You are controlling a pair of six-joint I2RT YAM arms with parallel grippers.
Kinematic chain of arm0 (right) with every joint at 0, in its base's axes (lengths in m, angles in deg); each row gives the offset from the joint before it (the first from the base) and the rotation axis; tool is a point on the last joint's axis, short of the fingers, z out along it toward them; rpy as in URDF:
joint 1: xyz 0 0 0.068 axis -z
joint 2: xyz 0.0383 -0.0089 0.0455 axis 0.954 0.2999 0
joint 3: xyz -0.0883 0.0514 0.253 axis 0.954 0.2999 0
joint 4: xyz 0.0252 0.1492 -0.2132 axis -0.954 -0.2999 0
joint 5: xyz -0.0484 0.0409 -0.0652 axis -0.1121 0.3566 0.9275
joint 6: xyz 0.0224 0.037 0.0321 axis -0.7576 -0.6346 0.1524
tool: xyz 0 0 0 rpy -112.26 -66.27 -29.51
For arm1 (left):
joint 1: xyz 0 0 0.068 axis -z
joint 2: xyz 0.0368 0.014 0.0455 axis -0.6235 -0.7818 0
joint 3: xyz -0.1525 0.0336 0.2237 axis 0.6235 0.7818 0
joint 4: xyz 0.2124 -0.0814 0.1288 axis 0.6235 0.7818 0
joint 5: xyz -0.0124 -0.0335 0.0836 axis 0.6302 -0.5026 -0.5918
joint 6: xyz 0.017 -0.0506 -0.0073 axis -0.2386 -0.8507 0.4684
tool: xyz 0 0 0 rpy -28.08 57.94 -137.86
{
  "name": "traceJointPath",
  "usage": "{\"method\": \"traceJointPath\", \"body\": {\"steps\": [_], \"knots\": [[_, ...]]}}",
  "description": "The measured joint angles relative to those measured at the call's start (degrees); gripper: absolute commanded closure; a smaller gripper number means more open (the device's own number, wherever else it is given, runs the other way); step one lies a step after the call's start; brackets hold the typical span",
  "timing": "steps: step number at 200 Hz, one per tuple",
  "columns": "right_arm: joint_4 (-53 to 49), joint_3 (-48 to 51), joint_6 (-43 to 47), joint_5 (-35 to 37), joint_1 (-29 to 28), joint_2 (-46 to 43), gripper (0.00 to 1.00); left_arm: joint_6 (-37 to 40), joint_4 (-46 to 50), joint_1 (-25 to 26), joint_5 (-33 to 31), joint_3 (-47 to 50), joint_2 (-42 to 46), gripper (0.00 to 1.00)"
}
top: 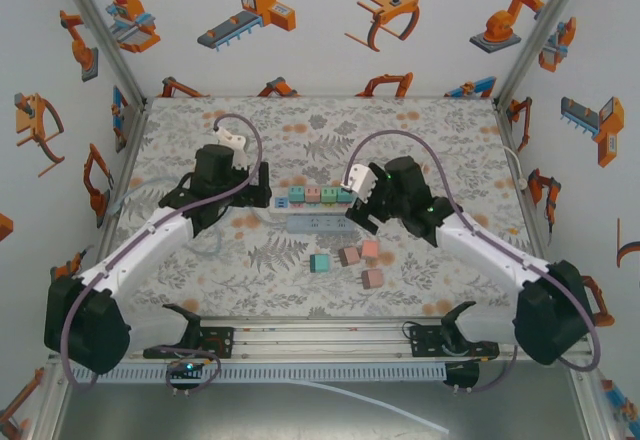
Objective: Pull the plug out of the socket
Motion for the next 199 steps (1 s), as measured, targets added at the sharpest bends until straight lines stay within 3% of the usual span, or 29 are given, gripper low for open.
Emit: {"method": "traceJointPath", "body": {"steps": [47,87,108,151,199], "knots": [[-2.4,-8.3,15.6,-13.0,4.6,12.2,0.22,-3.3,-0.9,-2.0,-0.5,-1.2,-6.4,0.00],[-2.5,-11.4,20.4,-20.5,7.8,20.4,0.27,-4.1,-2.4,-2.8,1.4,-2.4,-10.8,0.21],[-2.5,-13.9,21.4,-22.1,8.2,24.4,0.32,-4.5,-3.1,-3.2,3.0,-2.7,-13.6,0.29],[-3.4,-17.4,22.1,-24.0,8.2,29.1,0.50,-4.7,-2.1,-3.8,5.9,-6.4,-20.6,0.30],[-5.2,-18.8,22.5,-24.6,8.2,31.2,0.60,-4.7,-1.8,-3.8,8.3,-8.9,-24.7,0.31]]}}
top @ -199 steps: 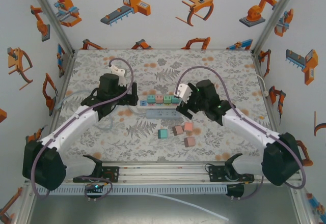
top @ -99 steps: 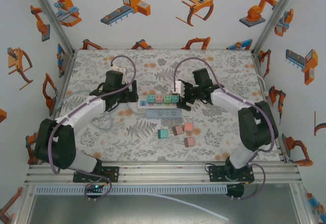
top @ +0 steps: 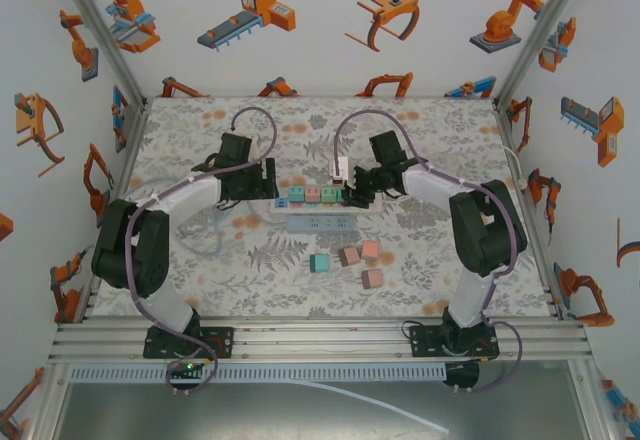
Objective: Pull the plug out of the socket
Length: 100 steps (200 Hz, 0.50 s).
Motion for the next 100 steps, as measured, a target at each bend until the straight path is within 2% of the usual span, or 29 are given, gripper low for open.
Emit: {"method": "traceJointPath", "body": {"steps": [29,100], "knots": [[-1.2,-0.9,0.1,-0.1,0.2,0.1,0.64,0.0,-0.3,0.0,0.1,-0.3,-2.8,0.39],[-3.9,-2.1,0.1,-0.4,0.2,0.2,0.76,-0.5,-1.7,-0.4,6.6,-2.1,-6.5,0.42]]}}
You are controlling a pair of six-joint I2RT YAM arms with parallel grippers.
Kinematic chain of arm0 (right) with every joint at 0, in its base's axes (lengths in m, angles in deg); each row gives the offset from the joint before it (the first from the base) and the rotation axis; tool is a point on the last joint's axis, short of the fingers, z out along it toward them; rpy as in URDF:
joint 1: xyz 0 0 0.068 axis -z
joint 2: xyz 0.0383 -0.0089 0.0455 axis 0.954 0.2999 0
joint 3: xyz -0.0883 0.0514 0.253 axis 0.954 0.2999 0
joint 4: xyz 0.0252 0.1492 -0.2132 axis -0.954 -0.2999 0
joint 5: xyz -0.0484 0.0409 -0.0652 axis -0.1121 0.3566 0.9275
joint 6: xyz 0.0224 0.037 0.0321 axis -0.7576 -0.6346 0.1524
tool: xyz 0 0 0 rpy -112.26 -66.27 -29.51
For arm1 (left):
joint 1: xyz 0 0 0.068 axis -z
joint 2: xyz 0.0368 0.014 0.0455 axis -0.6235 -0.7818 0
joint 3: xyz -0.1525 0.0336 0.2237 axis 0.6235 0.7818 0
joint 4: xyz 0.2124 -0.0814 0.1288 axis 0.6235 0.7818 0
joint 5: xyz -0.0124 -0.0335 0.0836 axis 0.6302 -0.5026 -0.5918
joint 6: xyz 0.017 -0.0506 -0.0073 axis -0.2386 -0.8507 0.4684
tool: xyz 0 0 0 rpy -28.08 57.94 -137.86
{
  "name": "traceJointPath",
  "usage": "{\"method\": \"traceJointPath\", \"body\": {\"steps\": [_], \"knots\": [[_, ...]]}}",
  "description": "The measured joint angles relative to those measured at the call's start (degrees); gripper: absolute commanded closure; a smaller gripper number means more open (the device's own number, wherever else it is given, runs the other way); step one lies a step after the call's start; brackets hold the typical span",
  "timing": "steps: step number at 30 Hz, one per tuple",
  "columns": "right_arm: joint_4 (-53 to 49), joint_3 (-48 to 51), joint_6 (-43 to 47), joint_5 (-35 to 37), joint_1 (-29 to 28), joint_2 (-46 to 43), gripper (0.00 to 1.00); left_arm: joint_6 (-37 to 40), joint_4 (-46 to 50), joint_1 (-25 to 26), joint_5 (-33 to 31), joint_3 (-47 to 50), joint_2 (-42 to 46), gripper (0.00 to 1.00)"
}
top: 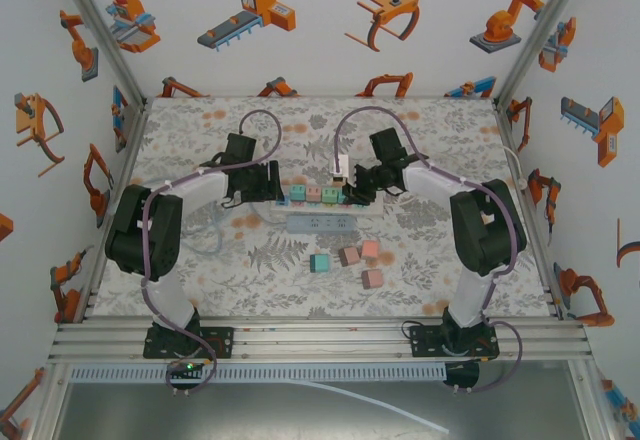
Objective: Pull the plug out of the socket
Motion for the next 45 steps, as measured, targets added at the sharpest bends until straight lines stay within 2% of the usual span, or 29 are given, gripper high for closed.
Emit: {"method": "traceJointPath", "body": {"steps": [12,19,28,45], "knots": [[-3.0,-1.7,-0.1,0.5,0.0,0.3,0.88,0.3,-1.4,0.1,2.1,0.9,-0.1,0.43],[-3.8,-2.1,-0.7,0.9,0.1,0.3,0.94,1.0,-1.7,1.0,-0.1,1.1,0.1,0.44],[-3.9,-2.2,-1.1,1.1,0.1,0.3,0.95,2.0,-1.5,2.7,-4.1,1.1,0.8,0.44],[-4.0,-2.2,-2.2,1.7,0.0,-2.1,0.97,2.3,-1.5,3.1,-4.9,1.1,1.0,0.45]]}}
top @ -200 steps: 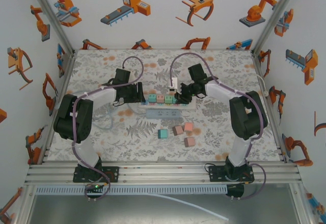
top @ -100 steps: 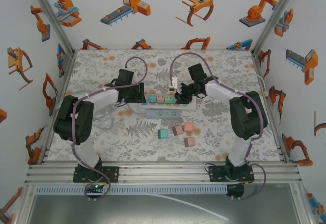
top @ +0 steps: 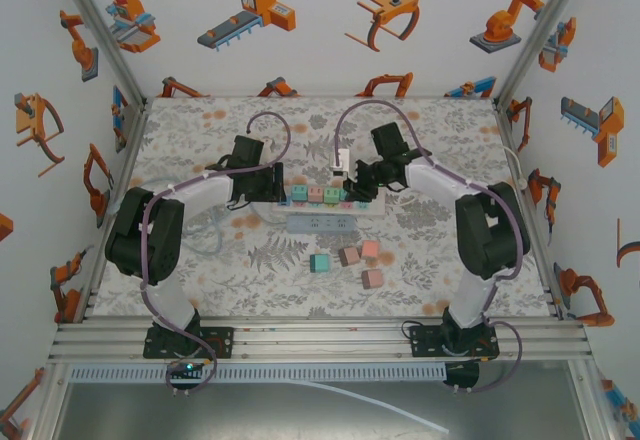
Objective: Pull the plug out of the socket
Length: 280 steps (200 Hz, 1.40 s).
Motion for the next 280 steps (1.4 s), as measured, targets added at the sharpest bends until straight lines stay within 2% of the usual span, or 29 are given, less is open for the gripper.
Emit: {"method": "traceJointPath", "body": {"steps": [45,79,126,167,185,231,253,280], "knots": [[0.7,0.1,-1.6,0.7,0.0,-3.4,0.98,0.2,0.1,0.1,-0.1,0.0,0.3,0.44],[5.5,2.1,-12.9,4.1,-0.1,-7.9,1.00,1.3,3.4,0.4,0.1,0.0,1.8,0.38],[9.0,4.2,-48.5,17.1,-0.2,-18.7,1.00,3.0,6.9,0.4,1.8,0.0,10.2,0.36],[8.0,13.4,-80.2,26.1,-2.3,-31.9,1.00,5.1,6.7,0.6,4.6,0.5,20.7,0.35],[6.5,18.6,-90.1,29.7,-5.5,-37.6,1.00,6.2,5.5,0.9,6.0,2.6,27.0,0.34],[2.4,31.7,-110.2,39.9,-19.1,-49.4,1.00,13.1,4.6,3.7,12.0,9.0,40.5,0.24],[2.5,36.9,-116.9,42.9,-24.5,-51.1,1.00,18.0,6.5,6.4,15.2,11.1,45.4,0.17],[4.2,41.4,-121.9,43.6,-28.9,-48.5,1.00,23.1,9.3,8.9,19.0,13.2,49.7,0.07]]}}
